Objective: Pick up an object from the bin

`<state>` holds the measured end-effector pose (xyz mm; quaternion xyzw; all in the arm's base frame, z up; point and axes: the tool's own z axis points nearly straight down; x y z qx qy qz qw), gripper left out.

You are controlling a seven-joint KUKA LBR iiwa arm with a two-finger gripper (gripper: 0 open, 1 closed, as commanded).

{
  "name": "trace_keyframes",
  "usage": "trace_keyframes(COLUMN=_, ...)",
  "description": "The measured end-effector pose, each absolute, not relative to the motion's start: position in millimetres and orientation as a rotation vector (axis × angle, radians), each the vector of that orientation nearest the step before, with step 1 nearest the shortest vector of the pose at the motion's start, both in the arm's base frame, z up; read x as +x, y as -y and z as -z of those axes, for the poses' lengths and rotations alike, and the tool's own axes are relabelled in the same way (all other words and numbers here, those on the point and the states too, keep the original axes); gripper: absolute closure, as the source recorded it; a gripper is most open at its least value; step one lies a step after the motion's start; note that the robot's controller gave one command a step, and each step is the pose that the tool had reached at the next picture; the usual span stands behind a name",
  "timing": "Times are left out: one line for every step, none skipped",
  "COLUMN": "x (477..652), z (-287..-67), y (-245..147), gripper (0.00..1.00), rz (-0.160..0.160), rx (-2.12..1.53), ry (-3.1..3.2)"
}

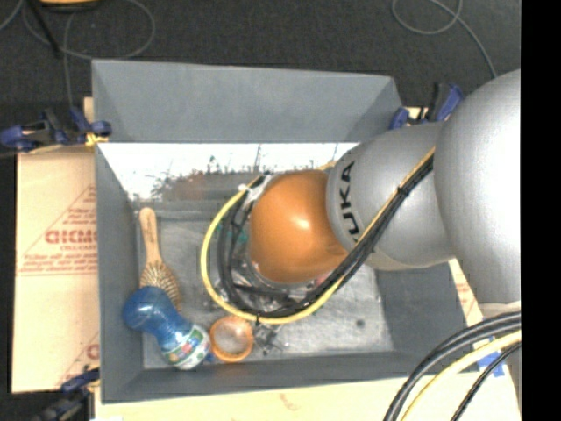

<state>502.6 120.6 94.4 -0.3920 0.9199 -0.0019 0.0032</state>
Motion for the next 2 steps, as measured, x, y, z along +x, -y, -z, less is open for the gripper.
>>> trace_keyframes(x=491.8, z=-81.6, y=-156.0, gripper=1.00, rz=-0.002, rx=-1.197, ry=-2.903)
trace_keyframes(x=491.8, z=-81.6, y=-156.0, gripper=1.00, rz=-0.002, rx=-1.197, ry=-2.904)
